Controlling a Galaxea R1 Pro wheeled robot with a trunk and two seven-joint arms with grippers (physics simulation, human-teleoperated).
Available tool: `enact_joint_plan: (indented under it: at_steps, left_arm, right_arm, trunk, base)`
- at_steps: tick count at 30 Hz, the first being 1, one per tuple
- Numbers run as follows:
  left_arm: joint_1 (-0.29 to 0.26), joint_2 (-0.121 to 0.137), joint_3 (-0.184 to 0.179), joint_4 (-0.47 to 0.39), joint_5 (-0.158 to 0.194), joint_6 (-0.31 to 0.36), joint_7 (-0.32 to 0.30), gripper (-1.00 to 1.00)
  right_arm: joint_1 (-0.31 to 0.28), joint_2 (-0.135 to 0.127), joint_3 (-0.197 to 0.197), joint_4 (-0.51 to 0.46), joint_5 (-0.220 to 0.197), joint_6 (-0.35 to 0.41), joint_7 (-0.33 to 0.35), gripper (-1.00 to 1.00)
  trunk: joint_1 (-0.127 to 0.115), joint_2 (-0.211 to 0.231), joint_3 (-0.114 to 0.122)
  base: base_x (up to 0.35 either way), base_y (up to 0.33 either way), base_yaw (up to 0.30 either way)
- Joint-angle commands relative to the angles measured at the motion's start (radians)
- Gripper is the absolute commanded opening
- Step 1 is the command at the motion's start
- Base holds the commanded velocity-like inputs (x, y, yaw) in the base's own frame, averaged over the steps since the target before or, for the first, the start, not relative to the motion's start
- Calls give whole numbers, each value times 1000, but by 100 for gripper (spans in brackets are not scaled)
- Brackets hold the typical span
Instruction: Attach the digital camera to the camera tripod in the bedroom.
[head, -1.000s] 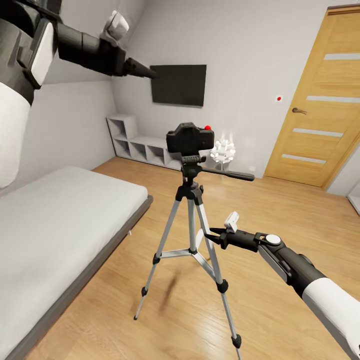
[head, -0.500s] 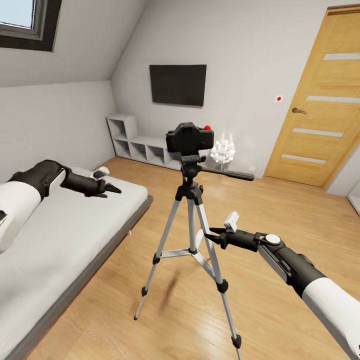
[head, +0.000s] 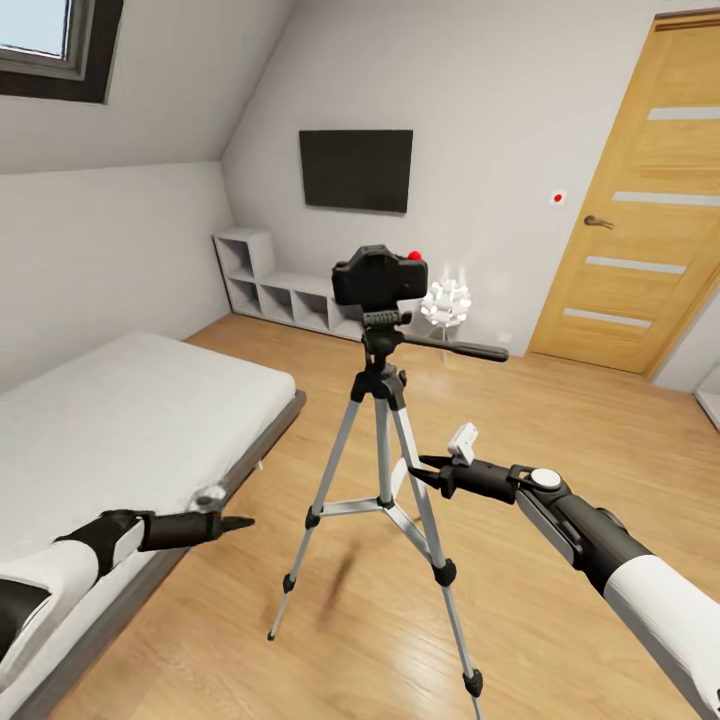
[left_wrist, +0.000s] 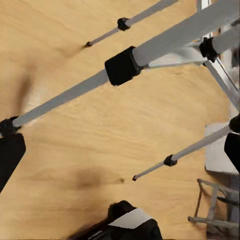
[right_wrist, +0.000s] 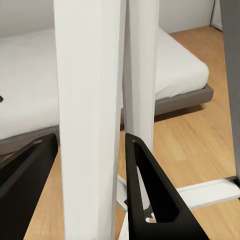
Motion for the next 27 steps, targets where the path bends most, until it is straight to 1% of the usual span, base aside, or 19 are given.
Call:
enact_joint_plan:
  at_steps: [1,2,3,4,5,7,8,12,14,15,16,18,19,21,22,23,24,26,27]
  left_arm:
    - [63,-1,-6,0,73,-4,3,100]
    - [118,-1,-6,0,122,-11,14,100]
    - [174,-2,-6,0,161,-16,27,100]
    - [202,-2,-6,0,176,-18,34,100]
    - [259,-3,-6,0,200,-22,48,100]
    - [311,-3,-6,0,220,-24,57,100]
    - [356,-5,-6,0,238,-26,63,100]
    - [438,-15,-6,1,272,-26,68,100]
    - [482,-34,-6,1,281,-28,73,100]
    - [496,-45,-6,1,282,-29,76,100]
    - [524,-74,-7,1,281,-32,89,100]
    - [549,-109,-9,1,280,-33,121,100]
    - [573,-140,-11,1,279,-34,176,100]
    - [595,-166,-12,1,279,-35,261,100]
    - [616,-183,-12,1,282,-36,376,100]
    - [626,-190,-12,1,284,-37,441,100]
    - [644,-200,-10,1,290,-42,578,100]
    - [660,-211,-9,1,299,-53,711,100]
    - [674,-222,-8,1,314,-73,821,100]
  right_arm:
    - [-1,-2,12,11,13,62,0,-100]
    - [-1,-2,12,11,13,62,1,-100]
    - [-1,-2,12,11,13,62,1,-100]
    - [-1,-2,12,11,13,62,1,-100]
    - [-1,-2,11,11,13,62,1,-100]
    - [-1,-3,11,11,13,62,1,-100]
    - [-1,-3,11,11,13,62,1,-100]
    - [-1,-3,11,11,13,62,1,-100]
    - [-1,-3,11,11,13,62,1,-100]
    - [-1,-3,11,11,13,62,1,-100]
    - [-1,-3,11,11,13,62,1,-100]
    - [-1,-3,11,11,13,62,2,-100]
    - [-1,-3,11,11,14,61,2,-100]
    - [-1,-3,11,11,14,61,2,-100]
    - [-1,-3,11,11,14,61,2,-100]
    - [-1,-3,11,11,14,61,3,-100]
    - [-1,-3,11,11,14,60,3,-100]
    - [-1,-3,11,11,14,60,3,-100]
    - [-1,-3,11,11,14,60,4,-100]
  trunk:
    - [1,-1,-2]
    - [1,-1,-2]
    - [1,-1,-2]
    - [1,-1,-2]
    - [1,-1,-2]
    - [1,-1,-2]
    - [1,-1,-2]
    - [1,-1,-2]
    - [1,-1,-2]
    - [1,-1,-2]
    - [1,-1,-2]
    - [1,-1,-2]
    - [1,-1,-2]
    - [1,-1,-2]
    - [1,-1,-2]
    - [1,-1,-2]
    - [1,-1,-2]
    - [1,-1,-2]
    - [1,-1,-2]
  base:
    - [0,0,0]
    - [0,0,0]
    - [0,0,0]
    - [0,0,0]
    - [0,0,0]
    - [0,0,0]
    - [0,0,0]
    - [0,0,0]
    - [0,0,0]
    - [0,0,0]
    - [0,0,0]
    - [0,0,0]
    - [0,0,0]
    - [0,0,0]
    - [0,0,0]
    - [0,0,0]
    - [0,0,0]
    - [0,0,0]
    - [0,0,0]
